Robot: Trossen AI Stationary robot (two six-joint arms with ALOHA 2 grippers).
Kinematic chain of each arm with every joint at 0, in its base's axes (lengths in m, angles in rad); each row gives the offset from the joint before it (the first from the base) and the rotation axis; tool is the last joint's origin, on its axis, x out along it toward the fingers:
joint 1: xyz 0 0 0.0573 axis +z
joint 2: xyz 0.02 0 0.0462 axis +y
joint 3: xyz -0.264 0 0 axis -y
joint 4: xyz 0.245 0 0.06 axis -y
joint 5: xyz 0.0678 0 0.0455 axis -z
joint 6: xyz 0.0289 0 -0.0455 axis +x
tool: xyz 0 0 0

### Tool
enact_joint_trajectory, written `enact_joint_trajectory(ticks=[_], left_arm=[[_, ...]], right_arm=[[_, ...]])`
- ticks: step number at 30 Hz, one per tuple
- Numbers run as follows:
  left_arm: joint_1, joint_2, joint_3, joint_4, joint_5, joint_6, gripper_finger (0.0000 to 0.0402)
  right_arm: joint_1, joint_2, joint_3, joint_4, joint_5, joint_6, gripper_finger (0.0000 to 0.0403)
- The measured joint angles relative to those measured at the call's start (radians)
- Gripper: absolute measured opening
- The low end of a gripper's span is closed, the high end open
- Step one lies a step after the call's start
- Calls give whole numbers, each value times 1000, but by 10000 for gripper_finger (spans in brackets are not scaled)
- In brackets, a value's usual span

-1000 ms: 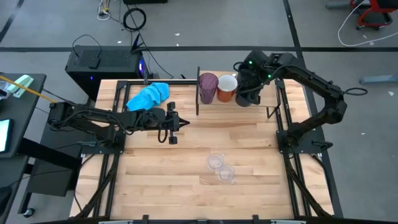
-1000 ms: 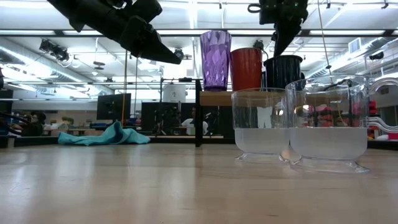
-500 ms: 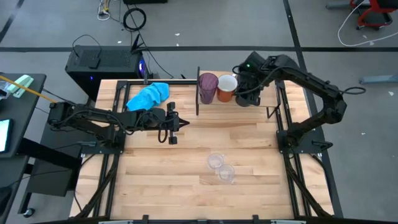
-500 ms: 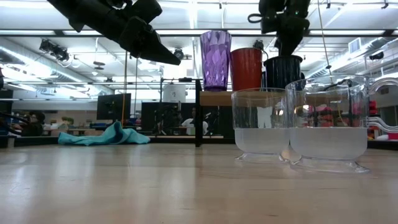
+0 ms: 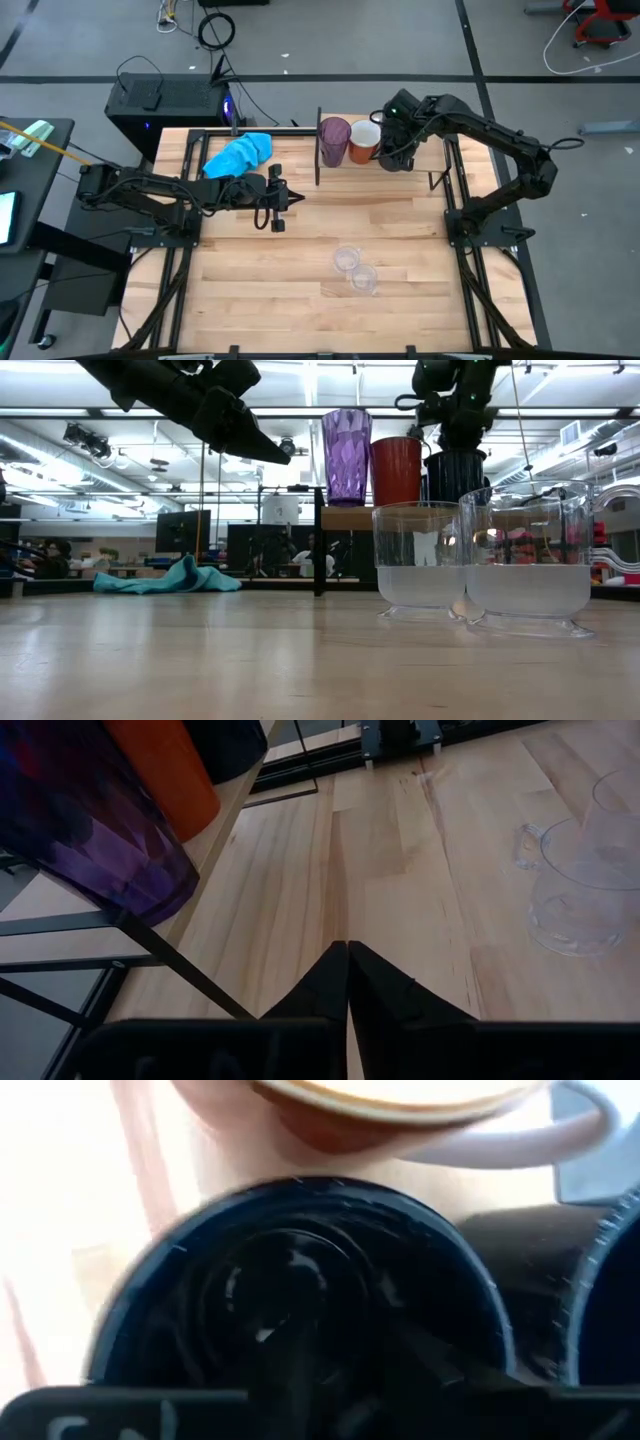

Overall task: Stack small to large cups/mugs on shelf
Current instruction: Adjust the black mugs on the shelf

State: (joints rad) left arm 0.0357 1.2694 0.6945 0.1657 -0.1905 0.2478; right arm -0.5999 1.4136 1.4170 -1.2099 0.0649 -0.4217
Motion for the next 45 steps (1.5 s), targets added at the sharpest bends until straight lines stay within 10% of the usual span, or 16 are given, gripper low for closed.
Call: enact_joint_trajectory(ticks=[45], left_arm=[[0, 0, 0, 0, 0, 0, 19]], right_arm=[[-32, 0, 71, 32, 85, -1, 110]])
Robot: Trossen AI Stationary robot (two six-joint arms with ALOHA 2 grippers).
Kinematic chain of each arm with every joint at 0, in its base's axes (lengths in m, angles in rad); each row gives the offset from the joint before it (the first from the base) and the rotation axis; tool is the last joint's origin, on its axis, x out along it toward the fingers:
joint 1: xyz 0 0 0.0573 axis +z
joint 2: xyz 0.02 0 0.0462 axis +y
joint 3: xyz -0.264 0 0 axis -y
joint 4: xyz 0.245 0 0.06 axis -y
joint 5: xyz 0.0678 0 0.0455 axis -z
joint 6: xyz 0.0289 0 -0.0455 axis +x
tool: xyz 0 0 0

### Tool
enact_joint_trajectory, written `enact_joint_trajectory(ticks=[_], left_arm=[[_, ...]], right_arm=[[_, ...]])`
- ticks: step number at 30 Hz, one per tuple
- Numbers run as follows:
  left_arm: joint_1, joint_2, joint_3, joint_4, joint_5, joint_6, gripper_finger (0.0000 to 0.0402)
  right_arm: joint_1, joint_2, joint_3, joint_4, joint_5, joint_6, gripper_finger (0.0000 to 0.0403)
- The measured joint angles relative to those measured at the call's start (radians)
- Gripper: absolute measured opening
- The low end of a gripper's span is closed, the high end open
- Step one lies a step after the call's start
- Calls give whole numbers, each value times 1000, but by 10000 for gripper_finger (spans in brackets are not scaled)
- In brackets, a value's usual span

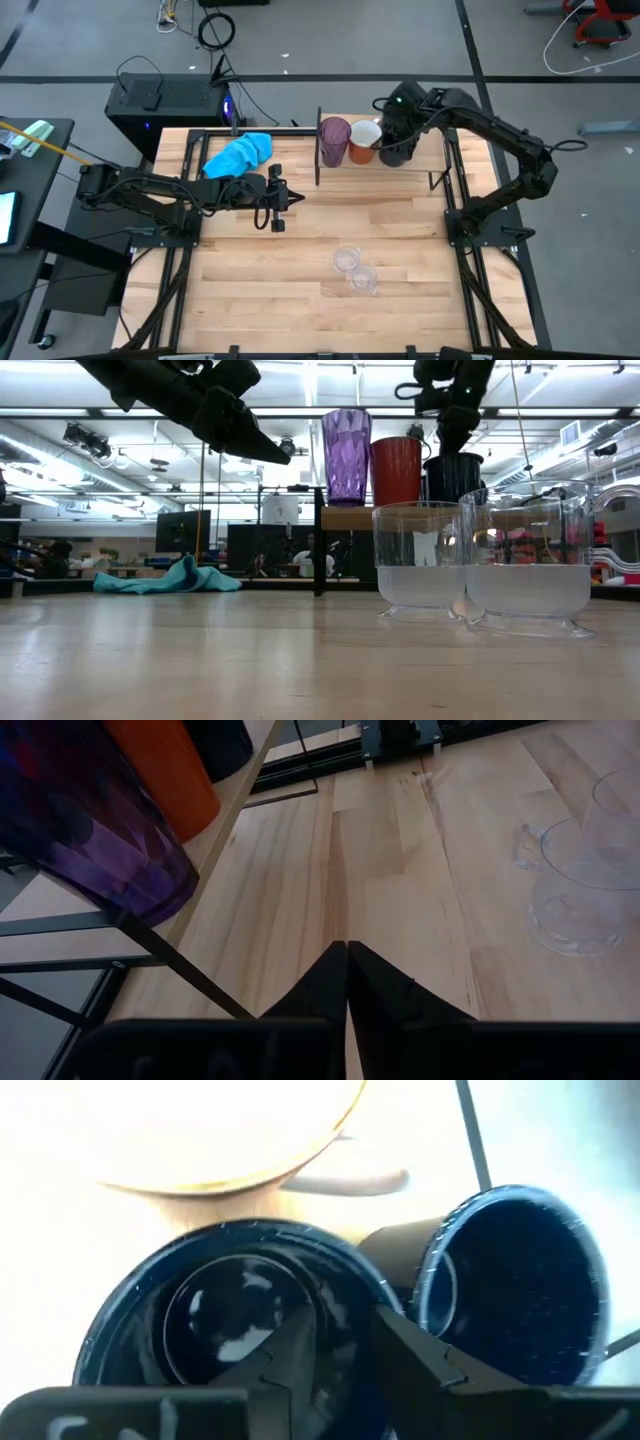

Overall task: Stack small to large cups/mugs on shelf
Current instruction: Adjust the black mugs on the shelf, then put the top transparent mug on the shelf

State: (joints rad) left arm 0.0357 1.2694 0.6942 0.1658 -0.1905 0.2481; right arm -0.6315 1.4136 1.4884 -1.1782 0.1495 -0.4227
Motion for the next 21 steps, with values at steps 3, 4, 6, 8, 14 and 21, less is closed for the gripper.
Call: enact_joint_trajectory(ticks=[3, 4, 6, 8, 14, 21], left_arm=[[0, 0, 0, 0, 0, 0, 22], [0, 0, 0, 0, 0, 0, 23], [0, 0, 0, 0, 0, 0, 21], [0, 0, 0, 0, 0, 0, 18], [0, 0, 0, -1, 0, 1, 13], [1, 0, 0, -2, 0, 2, 22]], right_arm=[[0, 0, 25, -13, -12, 7, 110], [0, -1, 32, -19, -27, 10, 110], [0, -2, 40, -33, -56, 12, 110], [1, -2, 42, -46, -64, 12, 110], [20, -18, 42, -55, -68, 7, 110], [26, -54, 43, -55, -102, 10, 110]])
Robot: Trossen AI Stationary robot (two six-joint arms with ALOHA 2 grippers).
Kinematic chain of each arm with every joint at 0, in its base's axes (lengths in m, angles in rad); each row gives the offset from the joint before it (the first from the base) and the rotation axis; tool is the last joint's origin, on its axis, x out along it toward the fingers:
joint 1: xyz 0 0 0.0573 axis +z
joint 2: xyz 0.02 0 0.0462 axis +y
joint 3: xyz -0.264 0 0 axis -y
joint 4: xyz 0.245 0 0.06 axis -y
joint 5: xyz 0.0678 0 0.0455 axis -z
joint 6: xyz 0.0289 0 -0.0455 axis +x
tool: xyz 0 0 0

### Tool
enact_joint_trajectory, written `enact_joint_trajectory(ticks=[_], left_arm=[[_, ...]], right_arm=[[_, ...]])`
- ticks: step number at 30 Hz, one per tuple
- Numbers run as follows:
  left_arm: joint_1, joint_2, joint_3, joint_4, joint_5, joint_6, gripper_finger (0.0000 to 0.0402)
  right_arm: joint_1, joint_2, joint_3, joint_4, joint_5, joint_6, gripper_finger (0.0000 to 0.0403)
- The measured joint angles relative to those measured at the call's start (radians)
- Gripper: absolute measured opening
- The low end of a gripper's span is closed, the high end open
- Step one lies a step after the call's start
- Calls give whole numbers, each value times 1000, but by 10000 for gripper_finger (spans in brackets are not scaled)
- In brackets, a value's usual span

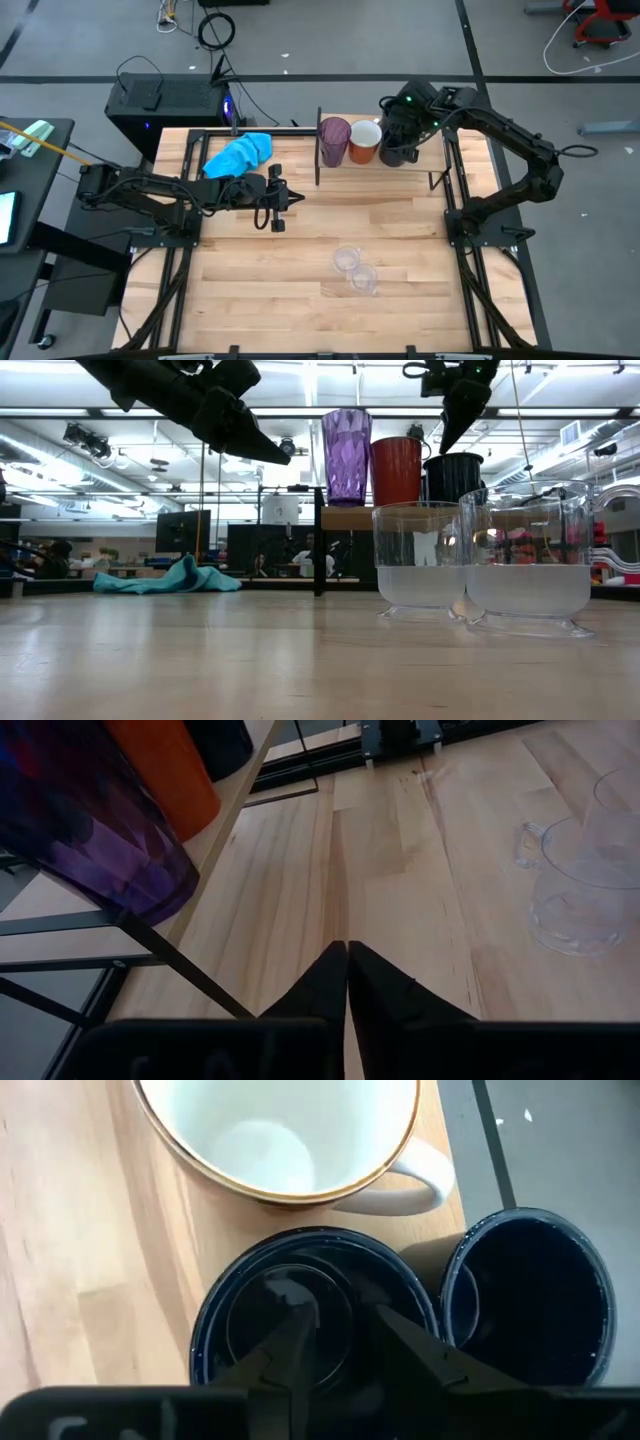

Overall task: Stack small to large cups/mugs on shelf
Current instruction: Put the top transparent mug on the shelf

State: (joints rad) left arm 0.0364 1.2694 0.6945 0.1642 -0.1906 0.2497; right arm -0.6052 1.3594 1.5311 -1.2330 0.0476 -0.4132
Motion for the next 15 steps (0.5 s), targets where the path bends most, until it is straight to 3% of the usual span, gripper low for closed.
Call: enact_joint_trajectory(ticks=[7, 15], left_arm=[[0, 0, 0, -11, 0, -9, 19], [-8, -3, 0, -24, 1, -25, 14]], right_arm=[[30, -3, 0, 0, -40, 38, 110], [200, -17, 0, -17, -113, 110, 110]])
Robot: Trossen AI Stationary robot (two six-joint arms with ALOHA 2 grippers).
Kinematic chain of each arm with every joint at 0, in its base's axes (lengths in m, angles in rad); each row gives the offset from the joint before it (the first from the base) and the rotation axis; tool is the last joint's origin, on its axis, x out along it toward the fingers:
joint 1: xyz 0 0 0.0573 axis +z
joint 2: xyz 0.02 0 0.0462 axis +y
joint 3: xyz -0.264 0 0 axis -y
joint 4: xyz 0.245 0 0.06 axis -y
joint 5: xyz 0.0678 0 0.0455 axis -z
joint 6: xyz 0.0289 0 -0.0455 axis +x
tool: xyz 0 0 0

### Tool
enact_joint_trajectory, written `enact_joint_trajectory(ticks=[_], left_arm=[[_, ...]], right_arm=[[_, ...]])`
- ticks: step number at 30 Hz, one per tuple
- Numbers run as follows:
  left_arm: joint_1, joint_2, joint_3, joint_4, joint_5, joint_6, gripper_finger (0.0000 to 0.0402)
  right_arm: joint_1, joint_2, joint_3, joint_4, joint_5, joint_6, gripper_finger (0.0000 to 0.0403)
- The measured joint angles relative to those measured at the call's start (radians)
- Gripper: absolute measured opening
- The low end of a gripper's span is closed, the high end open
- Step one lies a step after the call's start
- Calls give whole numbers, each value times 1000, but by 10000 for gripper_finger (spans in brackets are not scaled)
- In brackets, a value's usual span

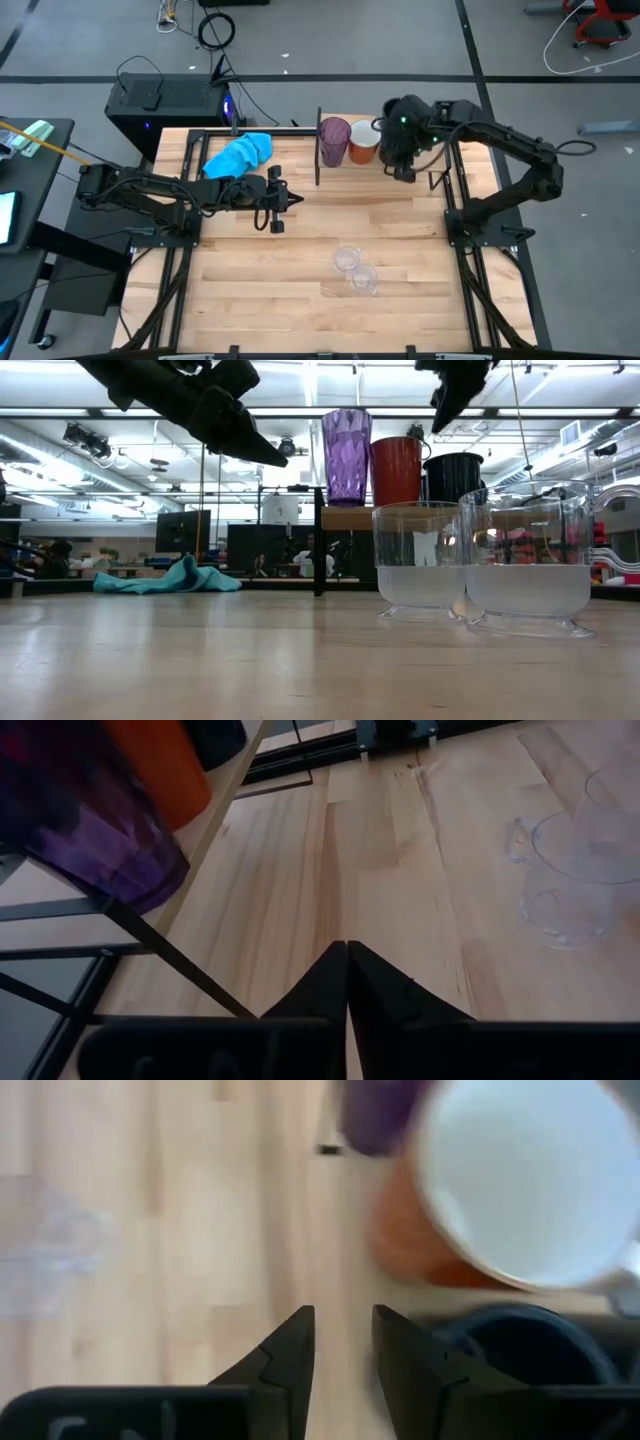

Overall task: Stack small to large cups/mugs on shelf
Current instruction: Put the top transparent mug on the shelf

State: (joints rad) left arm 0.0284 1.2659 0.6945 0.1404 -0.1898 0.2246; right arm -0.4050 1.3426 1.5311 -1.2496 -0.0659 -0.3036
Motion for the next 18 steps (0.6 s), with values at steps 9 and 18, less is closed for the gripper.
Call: enact_joint_trajectory(ticks=[9, 18], left_arm=[[0, 0, 0, -3, 1, -28, 23], [0, 0, 0, 37, 0, -37, 13]], right_arm=[[248, 42, -18, 89, -40, 175, 110], [517, 47, -213, 322, 42, 406, 110]])
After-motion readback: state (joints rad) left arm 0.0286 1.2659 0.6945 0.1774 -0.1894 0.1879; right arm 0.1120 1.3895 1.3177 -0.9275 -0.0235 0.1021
